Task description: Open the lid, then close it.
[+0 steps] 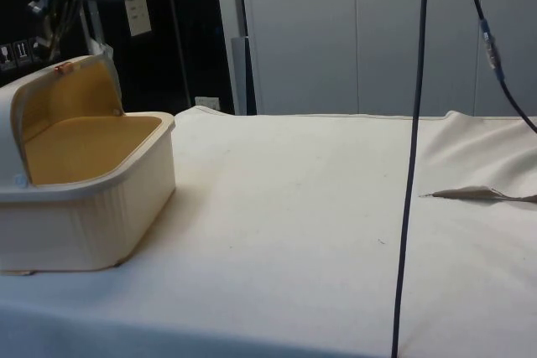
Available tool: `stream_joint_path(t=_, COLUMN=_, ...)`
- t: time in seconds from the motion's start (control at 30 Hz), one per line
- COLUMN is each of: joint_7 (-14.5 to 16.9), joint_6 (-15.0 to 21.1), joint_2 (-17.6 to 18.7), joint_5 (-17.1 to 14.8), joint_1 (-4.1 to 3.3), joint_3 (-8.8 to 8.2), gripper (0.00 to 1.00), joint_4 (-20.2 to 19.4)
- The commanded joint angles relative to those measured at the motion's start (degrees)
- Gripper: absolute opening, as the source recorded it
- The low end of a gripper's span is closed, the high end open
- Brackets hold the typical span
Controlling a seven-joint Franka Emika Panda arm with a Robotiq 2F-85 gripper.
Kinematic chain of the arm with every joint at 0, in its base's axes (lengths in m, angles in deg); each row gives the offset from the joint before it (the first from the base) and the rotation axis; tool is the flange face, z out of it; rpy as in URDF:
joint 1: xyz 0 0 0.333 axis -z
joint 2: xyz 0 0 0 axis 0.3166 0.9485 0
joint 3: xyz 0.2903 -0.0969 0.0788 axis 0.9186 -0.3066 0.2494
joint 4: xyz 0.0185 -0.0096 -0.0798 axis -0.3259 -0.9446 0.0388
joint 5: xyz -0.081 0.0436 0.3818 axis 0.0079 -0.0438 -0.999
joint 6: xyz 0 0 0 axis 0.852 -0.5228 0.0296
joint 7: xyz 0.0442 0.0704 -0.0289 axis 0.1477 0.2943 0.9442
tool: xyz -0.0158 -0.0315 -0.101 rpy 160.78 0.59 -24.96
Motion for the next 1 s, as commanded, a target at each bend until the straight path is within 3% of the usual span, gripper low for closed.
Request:
stream_joint_path(t=0.0, joint_7=-0.11, joint_6=-0.06, joint_2=-0.34, joint_5=0.00, joint_1=-0.06, joint_3=0.00, gripper=0.00, joint_4=-0.52)
stream_joint_path(t=0.5, joint_7=0.00, joint_6=-1.03, joint_2=-2.18, joint_5=0.00, joint_1=-0.23, joint_3=0.06, gripper=0.00, joint_4=-3.44)
stream_joint_path(t=0.97, joint_7=-0.17, joint_6=-1.55, joint_2=-5.27, joint_5=0.00, joint_1=-0.63, joint_3=0.11, gripper=0.00, joint_4=-9.17)
